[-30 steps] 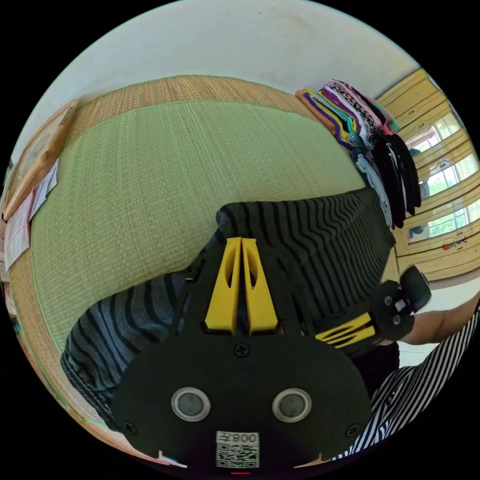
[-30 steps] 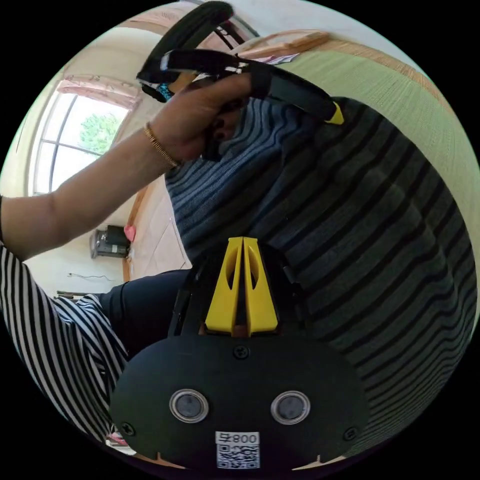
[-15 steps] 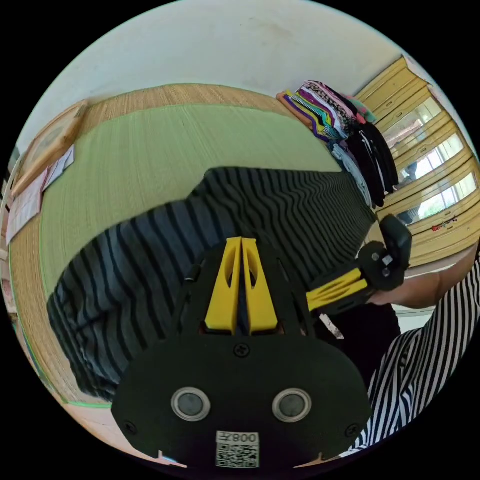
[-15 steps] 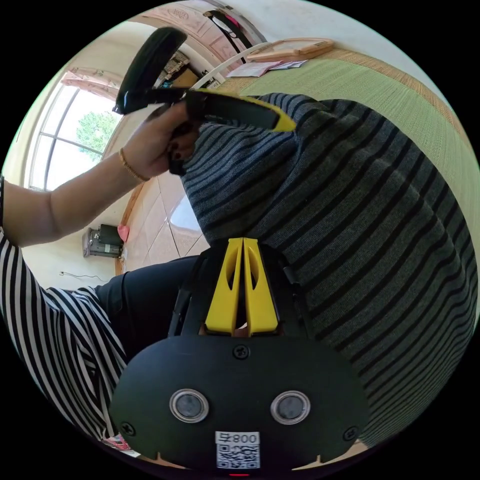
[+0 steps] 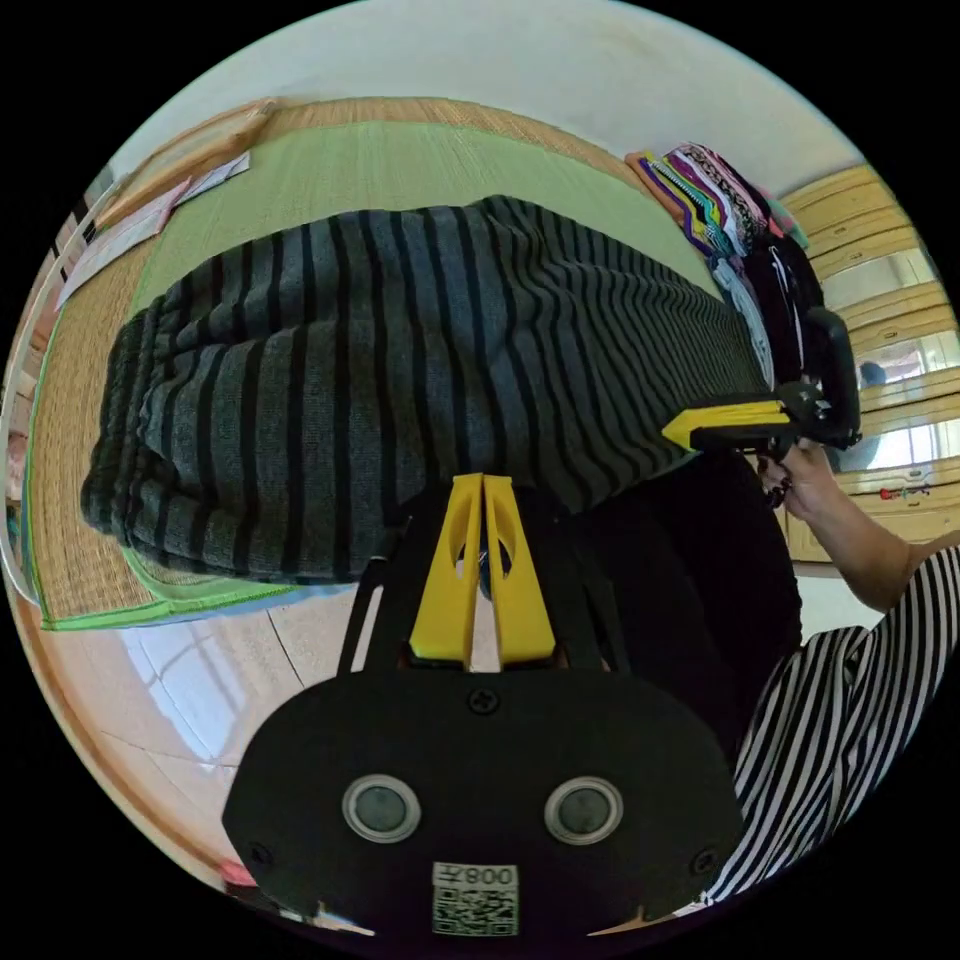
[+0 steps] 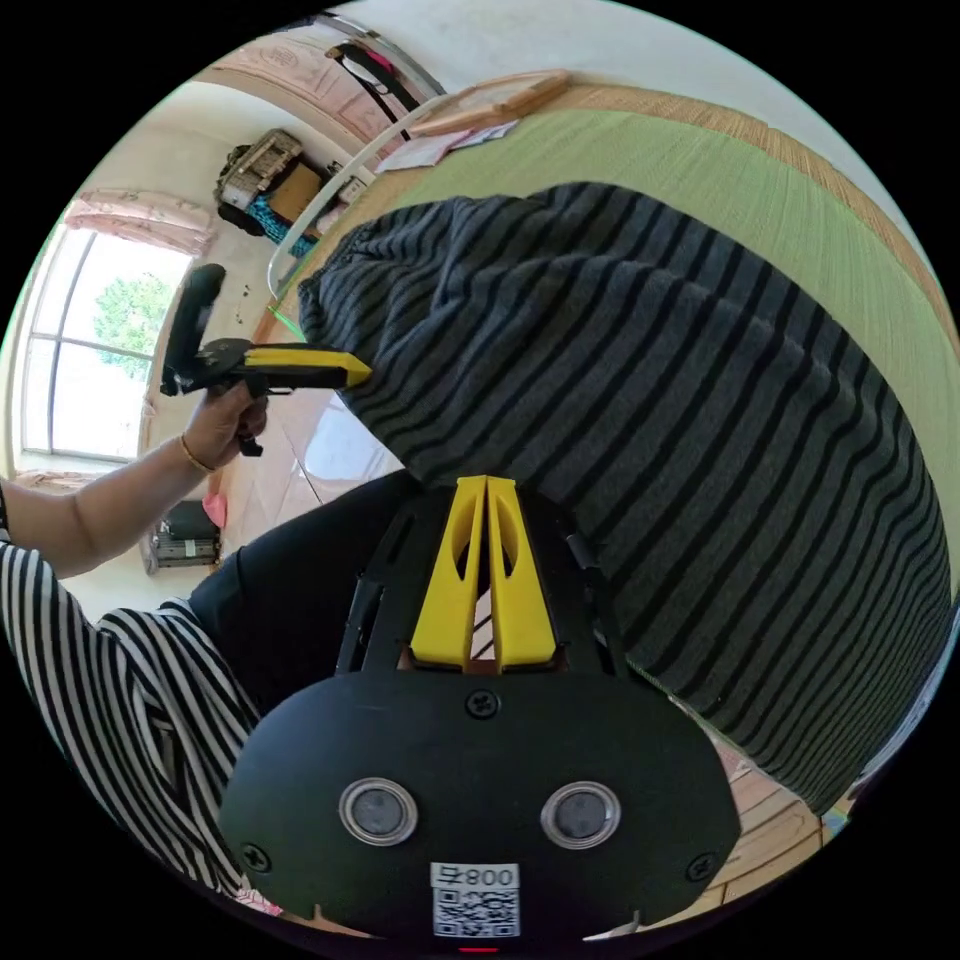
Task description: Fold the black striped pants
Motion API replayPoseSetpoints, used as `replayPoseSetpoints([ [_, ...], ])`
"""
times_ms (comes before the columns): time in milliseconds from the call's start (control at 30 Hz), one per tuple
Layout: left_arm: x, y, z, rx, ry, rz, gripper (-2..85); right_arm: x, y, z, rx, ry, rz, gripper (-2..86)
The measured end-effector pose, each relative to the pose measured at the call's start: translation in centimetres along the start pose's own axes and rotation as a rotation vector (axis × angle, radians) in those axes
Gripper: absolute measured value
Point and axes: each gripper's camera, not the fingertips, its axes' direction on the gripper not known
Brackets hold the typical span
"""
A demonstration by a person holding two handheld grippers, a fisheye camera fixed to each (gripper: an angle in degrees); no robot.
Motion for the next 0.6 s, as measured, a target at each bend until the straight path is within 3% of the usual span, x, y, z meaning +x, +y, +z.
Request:
replayPoseSetpoints([
  [100, 2.0, 0.2, -1.1, 0.072, -0.038, 0.029, 0.0, -0.8, 0.6, -1.5, 0.029, -0.005, 0.041, 0.1],
  [233, 3.6, 0.1, 1.2, -0.025, -0.007, 0.019, 0.0, -2.6, 1.5, -2.2, 0.026, 0.065, 0.026, 0.1],
  [333, 4.6, -0.1, 0.7, 0.011, 0.034, -0.024, 0.0, -2.5, 2.5, -4.4, 0.047, 0.020, 0.097, 0.1],
  [467, 7.7, -0.2, -0.3, 0.046, -0.046, 0.059, 0.0, -3.2, 5.6, -8.5, 0.123, 0.138, 0.111, 0.1],
  [600, 9.2, -1.2, 1.9, -0.037, -0.045, 0.029, 0.0, 1.1, 10.0, -11.2, 0.159, 0.158, 0.336, 0.1],
])
